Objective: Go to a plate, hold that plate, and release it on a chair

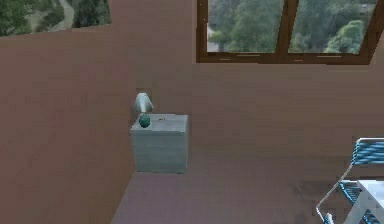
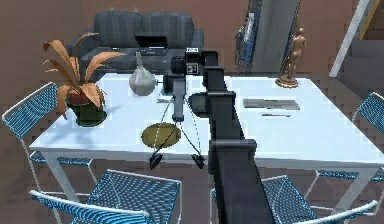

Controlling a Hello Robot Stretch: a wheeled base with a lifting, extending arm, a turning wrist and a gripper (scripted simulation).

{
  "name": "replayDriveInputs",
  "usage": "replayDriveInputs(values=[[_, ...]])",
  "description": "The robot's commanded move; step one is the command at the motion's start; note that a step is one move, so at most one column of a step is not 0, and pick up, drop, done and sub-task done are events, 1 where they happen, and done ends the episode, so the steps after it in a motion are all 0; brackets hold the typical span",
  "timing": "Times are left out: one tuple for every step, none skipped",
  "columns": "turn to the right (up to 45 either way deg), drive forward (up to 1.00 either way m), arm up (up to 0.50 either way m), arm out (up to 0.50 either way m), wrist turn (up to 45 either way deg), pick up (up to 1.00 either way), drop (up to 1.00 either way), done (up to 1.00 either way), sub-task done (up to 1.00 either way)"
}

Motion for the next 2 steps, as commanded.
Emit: replayDriveInputs(values=[[0.0, 0.00, 0.00, 0.00, 45.0, 0.00, 0.00, 0.00, 0.00], [0.0, 0.00, 0.00, 0.00, 45.0, 0.00, 0.00, 0.00, 0.00]])
